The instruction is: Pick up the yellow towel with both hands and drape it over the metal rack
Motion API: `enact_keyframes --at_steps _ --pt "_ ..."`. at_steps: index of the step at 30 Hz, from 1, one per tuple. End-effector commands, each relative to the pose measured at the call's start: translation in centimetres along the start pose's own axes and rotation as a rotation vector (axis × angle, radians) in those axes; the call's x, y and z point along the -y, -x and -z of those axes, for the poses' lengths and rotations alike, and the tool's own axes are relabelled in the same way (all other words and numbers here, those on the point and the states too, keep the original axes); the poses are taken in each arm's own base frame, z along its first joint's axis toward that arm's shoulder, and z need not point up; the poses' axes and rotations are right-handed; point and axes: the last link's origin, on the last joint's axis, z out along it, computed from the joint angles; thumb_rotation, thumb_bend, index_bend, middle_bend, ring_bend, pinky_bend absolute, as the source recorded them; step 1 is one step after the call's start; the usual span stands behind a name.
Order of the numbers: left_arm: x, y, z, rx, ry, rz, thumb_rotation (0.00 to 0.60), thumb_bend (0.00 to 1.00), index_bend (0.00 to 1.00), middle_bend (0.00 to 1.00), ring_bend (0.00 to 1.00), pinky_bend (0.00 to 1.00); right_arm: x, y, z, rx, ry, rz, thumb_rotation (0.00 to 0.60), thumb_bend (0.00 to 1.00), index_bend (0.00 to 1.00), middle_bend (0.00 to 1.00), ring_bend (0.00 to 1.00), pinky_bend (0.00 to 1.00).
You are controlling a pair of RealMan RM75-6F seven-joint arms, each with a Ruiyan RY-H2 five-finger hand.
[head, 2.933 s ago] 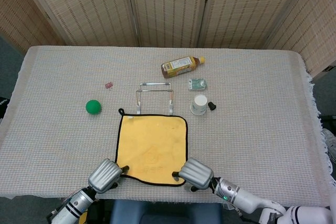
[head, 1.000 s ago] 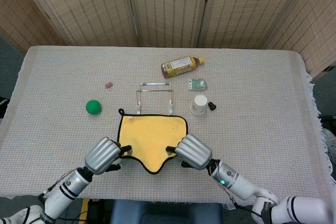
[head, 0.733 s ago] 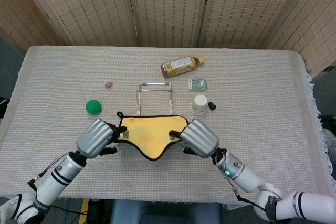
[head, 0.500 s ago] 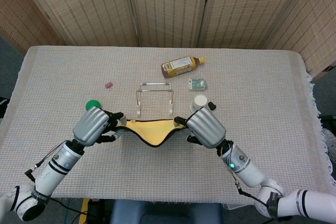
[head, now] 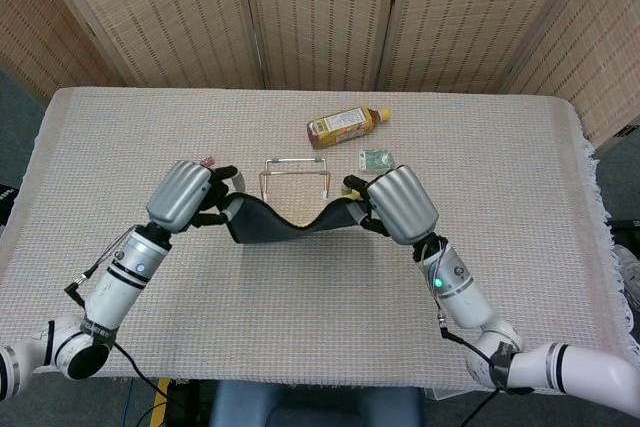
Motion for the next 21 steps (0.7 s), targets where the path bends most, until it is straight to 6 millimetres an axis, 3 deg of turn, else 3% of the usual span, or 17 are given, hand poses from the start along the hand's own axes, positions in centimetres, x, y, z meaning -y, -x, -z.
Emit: enact_keyframes --at_steps 1,21 --pt "0.7 -0.2 -1.9 -0.015 -0.041 -0.003 0.600 0.47 0.63 1.00 0.84 0.99 -0.1 0.4 -1.1 -0.007 0.017 -0.007 0.600 0.53 0.75 0.99 1.00 1.00" --pt "3.8 -0.9 -8.3 -0.079 -0.204 0.062 0.600 0.47 0.64 1.00 0.84 0.99 -2.1 2.8 -7.2 -0.034 0.123 0.043 0.600 0.53 0.75 0.99 1.00 1.00"
